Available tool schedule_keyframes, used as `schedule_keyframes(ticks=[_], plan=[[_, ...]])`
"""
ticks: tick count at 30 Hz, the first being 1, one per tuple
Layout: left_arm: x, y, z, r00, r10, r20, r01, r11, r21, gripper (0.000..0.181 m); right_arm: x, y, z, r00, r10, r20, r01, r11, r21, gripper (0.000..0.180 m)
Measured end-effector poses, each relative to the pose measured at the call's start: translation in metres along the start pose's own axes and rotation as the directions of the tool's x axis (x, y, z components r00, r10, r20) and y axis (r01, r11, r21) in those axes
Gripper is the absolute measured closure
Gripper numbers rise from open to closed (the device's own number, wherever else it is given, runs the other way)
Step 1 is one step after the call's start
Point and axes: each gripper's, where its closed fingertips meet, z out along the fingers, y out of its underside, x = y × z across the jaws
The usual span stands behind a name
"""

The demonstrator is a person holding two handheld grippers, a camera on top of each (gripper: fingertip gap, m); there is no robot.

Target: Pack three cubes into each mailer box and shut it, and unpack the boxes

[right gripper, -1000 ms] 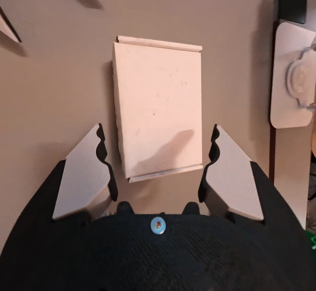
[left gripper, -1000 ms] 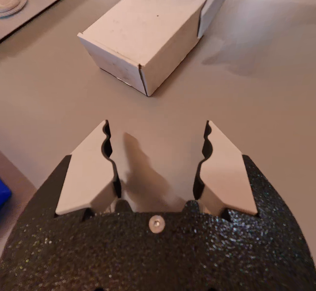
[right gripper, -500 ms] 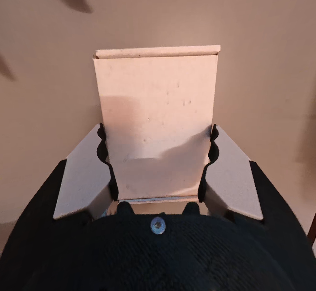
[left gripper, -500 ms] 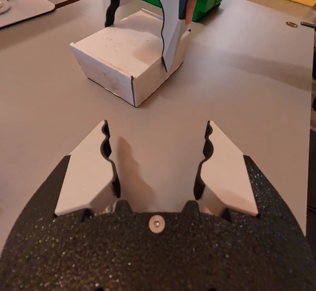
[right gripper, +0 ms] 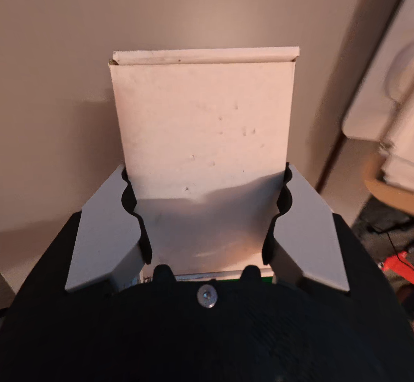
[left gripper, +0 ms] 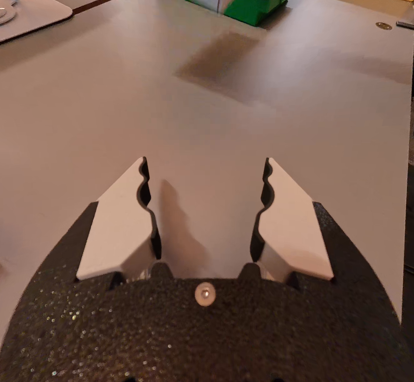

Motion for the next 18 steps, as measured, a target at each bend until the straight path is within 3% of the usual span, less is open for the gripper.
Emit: schedule_keyframes(ticks=[4,8,13,18], plan=[[0.003,0.001,0.0,1.0,0.014,-0.01,-0.014,1.0,-0.002,0.082,0.037,0.074,-0.072,0.992,0.062,-0.11,-0.065,0.998,-0.022,0.049],[0.005,0.002,0.001,0.999,0.032,-0.009,-0.033,0.999,-0.016,0.083,0.065,0.162,-0.1,0.979,0.104,-0.177,-0.128,0.984,-0.128,0.049],[0.017,0.005,0.003,0.998,0.032,-0.06,-0.034,0.999,-0.033,0.083,0.098,0.242,-0.077,0.958,0.163,-0.236,-0.204,0.965,-0.162,0.049],[0.03,0.007,0.003,0.988,0.081,-0.134,-0.087,0.995,-0.039,0.094,0.119,0.274,-0.018,0.951,0.247,-0.185,-0.261,0.964,-0.058,0.049]])
